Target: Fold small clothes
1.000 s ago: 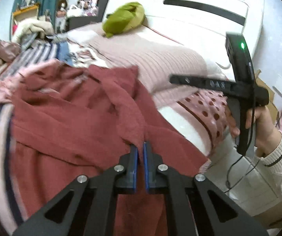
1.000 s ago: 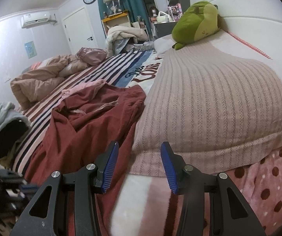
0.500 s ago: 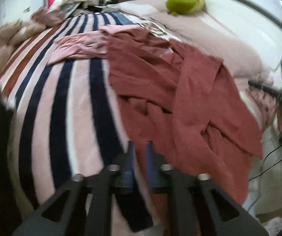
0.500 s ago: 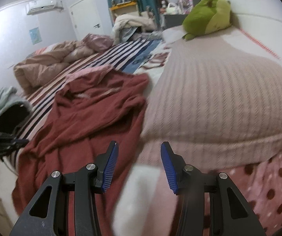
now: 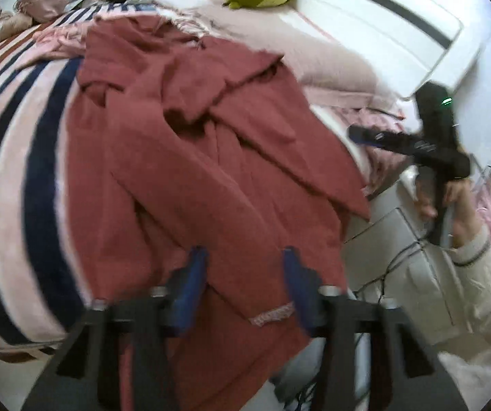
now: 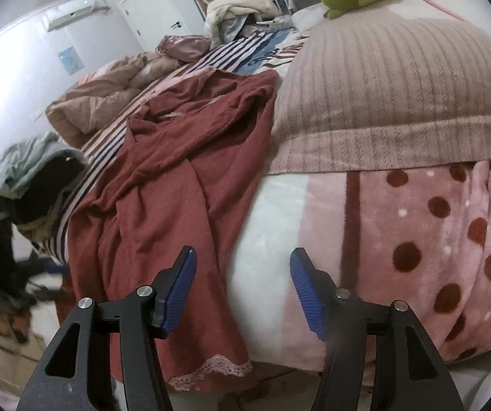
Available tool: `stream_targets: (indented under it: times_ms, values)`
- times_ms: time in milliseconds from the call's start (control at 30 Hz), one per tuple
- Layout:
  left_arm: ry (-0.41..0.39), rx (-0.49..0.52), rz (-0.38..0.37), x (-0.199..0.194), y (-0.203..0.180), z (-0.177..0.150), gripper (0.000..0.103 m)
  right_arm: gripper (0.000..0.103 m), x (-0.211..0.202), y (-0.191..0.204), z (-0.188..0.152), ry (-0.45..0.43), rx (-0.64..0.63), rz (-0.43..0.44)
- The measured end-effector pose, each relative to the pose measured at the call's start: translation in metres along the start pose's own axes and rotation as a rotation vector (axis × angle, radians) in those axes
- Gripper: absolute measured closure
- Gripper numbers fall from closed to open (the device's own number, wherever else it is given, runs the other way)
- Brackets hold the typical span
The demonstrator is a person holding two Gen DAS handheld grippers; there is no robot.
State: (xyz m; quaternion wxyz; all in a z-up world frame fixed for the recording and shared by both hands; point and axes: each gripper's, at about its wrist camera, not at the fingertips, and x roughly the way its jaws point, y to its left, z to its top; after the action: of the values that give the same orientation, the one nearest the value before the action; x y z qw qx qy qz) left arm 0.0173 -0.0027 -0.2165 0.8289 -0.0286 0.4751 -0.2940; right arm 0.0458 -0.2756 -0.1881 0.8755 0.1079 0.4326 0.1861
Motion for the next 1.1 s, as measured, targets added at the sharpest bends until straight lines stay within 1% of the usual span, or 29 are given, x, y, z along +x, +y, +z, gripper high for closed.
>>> stream_targets:
  times_ms: [33, 67, 133, 167, 200, 267, 300, 333, 367, 400, 433, 467, 500, 533, 567, 600, 633, 733, 767, 800, 833, 867, 900, 933, 967, 1000, 1033, 1067, 1100]
  values:
    - [-0.009, 0.002, 0.042, 0.002, -0.002, 0.000, 0.101, 0.049, 0.000, 0.001, 0.000, -0.003, 0.009, 0.012]
    - [-0.017, 0.000, 0.070, 0.001, -0.002, 0.001, 0.101, 0.049, 0.000, 0.001, 0.001, -0.003, 0.015, 0.024]
    - [-0.059, -0.026, 0.037, -0.019, 0.002, 0.000, 0.101, 0.049, -0.002, 0.004, 0.000, 0.004, 0.016, 0.036]
    - [-0.073, -0.019, 0.033, -0.034, 0.006, -0.002, 0.101, 0.049, -0.002, 0.005, 0.000, 0.008, 0.010, 0.037]
    - [-0.072, -0.009, 0.054, -0.043, 0.009, -0.004, 0.101, 0.049, -0.005, 0.006, -0.002, 0.013, 0.001, 0.037]
    - [-0.045, -0.004, 0.103, -0.060, 0.023, -0.010, 0.101, 0.049, -0.012, 0.006, -0.007, 0.024, -0.006, 0.049]
    - [-0.037, -0.021, 0.118, -0.067, 0.036, -0.016, 0.101, 0.049, -0.014, 0.005, -0.010, 0.033, -0.001, 0.068]
    - [-0.020, -0.042, 0.121, -0.069, 0.046, -0.021, 0.101, 0.049, -0.016, 0.003, -0.014, 0.046, 0.012, 0.098]
    - [0.017, -0.061, 0.122, -0.068, 0.056, -0.025, 0.101, 0.048, -0.016, 0.001, -0.018, 0.064, 0.025, 0.132]
    - [0.051, -0.070, 0.131, -0.065, 0.064, -0.031, 0.095, 0.047, -0.014, 0.000, -0.024, 0.084, 0.035, 0.161]
    - [0.064, -0.072, 0.133, -0.064, 0.067, -0.035, 0.073, 0.047, -0.011, -0.001, -0.030, 0.108, 0.040, 0.177]
    - [0.064, -0.085, 0.115, -0.064, 0.071, -0.040, 0.055, 0.046, -0.007, -0.001, -0.037, 0.137, 0.042, 0.185]
    - [0.056, -0.105, 0.068, -0.064, 0.074, -0.045, 0.026, 0.043, -0.003, -0.002, -0.043, 0.162, 0.047, 0.193]
    - [0.050, -0.120, 0.017, -0.064, 0.076, -0.050, 0.021, 0.039, 0.003, -0.003, -0.051, 0.199, 0.060, 0.213]
    - [0.051, -0.140, -0.042, -0.061, 0.079, -0.053, 0.021, 0.037, 0.008, -0.005, -0.059, 0.232, 0.075, 0.241]
    - [0.055, -0.163, -0.082, -0.055, 0.081, -0.056, 0.020, 0.033, 0.012, -0.007, -0.065, 0.259, 0.087, 0.272]
    - [0.057, -0.189, -0.109, -0.048, 0.084, -0.057, 0.021, 0.031, 0.018, -0.008, -0.071, 0.277, 0.098, 0.298]
    - [0.059, -0.241, -0.181, -0.027, 0.085, -0.057, 0.021, 0.031, 0.036, -0.009, -0.081, 0.299, 0.114, 0.341]
    - [0.047, -0.242, -0.195, -0.021, 0.081, -0.055, 0.021, 0.030, 0.042, -0.008, -0.082, 0.301, 0.115, 0.348]
    - [0.027, -0.233, -0.181, -0.017, 0.076, -0.052, 0.021, 0.029, 0.046, -0.005, -0.084, 0.302, 0.116, 0.363]
    - [0.013, -0.218, -0.166, -0.016, 0.071, -0.048, 0.027, 0.029, 0.052, -0.002, -0.083, 0.297, 0.121, 0.400]
    - [-0.002, -0.210, -0.168, -0.012, 0.066, -0.042, 0.033, 0.029, 0.054, -0.001, -0.082, 0.290, 0.125, 0.428]
    - [-0.012, -0.213, -0.182, -0.011, 0.061, -0.036, 0.047, 0.030, 0.055, 0.002, -0.079, 0.278, 0.127, 0.462]
    - [-0.019, -0.217, -0.207, -0.010, 0.059, -0.033, 0.055, 0.034, 0.056, 0.007, -0.076, 0.262, 0.121, 0.491]
    - [-0.021, -0.212, -0.226, -0.005, 0.054, -0.029, 0.058, 0.038, 0.056, 0.011, -0.072, 0.247, 0.113, 0.513]
    - [-0.025, -0.209, -0.221, -0.004, 0.051, -0.027, 0.069, 0.045, 0.056, 0.014, -0.069, 0.239, 0.106, 0.527]
    - [-0.025, -0.204, -0.210, -0.001, 0.049, -0.025, 0.084, 0.053, 0.056, 0.018, -0.066, 0.232, 0.095, 0.541]
    - [-0.025, -0.203, -0.201, 0.000, 0.047, -0.024, 0.091, 0.061, 0.055, 0.020, -0.066, 0.227, 0.083, 0.549]
    - [-0.035, -0.207, -0.192, -0.001, 0.047, -0.024, 0.095, 0.081, 0.056, 0.023, -0.065, 0.225, 0.073, 0.548]
